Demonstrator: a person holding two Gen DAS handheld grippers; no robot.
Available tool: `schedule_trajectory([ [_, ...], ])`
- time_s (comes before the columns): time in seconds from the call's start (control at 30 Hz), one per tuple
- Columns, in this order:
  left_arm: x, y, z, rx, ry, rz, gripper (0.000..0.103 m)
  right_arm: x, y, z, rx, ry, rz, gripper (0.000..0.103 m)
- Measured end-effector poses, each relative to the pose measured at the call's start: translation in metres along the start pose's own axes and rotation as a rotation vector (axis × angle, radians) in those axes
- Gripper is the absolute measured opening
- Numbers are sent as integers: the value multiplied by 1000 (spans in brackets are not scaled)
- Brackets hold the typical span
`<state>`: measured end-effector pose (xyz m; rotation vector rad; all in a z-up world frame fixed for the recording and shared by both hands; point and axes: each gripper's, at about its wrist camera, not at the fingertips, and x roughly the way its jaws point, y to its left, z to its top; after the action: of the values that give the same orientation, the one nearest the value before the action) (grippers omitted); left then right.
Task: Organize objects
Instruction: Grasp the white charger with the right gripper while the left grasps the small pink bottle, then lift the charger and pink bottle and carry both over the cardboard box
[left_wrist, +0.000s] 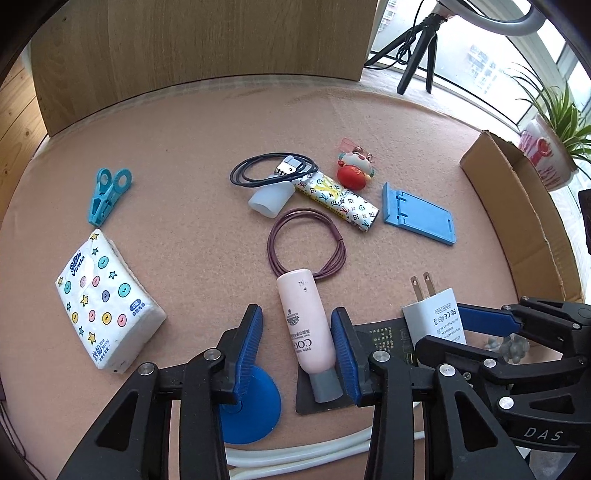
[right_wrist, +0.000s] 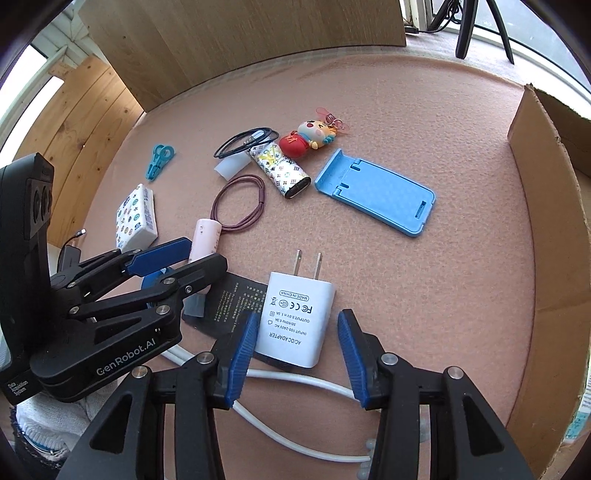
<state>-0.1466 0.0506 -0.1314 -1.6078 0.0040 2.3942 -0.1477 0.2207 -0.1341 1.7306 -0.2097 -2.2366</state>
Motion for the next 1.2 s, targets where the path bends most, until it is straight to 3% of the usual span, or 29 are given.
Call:
schedule_trajectory([
  [0.13, -1, 5, 2, -27, -2, 0, 23, 3, 1, 3, -9, -1, -12, 34],
  [0.4, -14, 14, -2, -81, -29, -25, 22, -7, -5, 1, 9, -23, 2, 34],
  [0.67, -42, 3, 1, -90, -83, -70, 22, -48, -22, -4, 51, -107, 26, 34],
  [0.97, -66, -53, 16, -28, -139, -139, 22, -114, -71, -26, 133, -229, 10, 34],
  [1.2, -67, -120, 33, 47, -149, -215, 22, -157, -125, -53, 208, -310, -96, 34],
])
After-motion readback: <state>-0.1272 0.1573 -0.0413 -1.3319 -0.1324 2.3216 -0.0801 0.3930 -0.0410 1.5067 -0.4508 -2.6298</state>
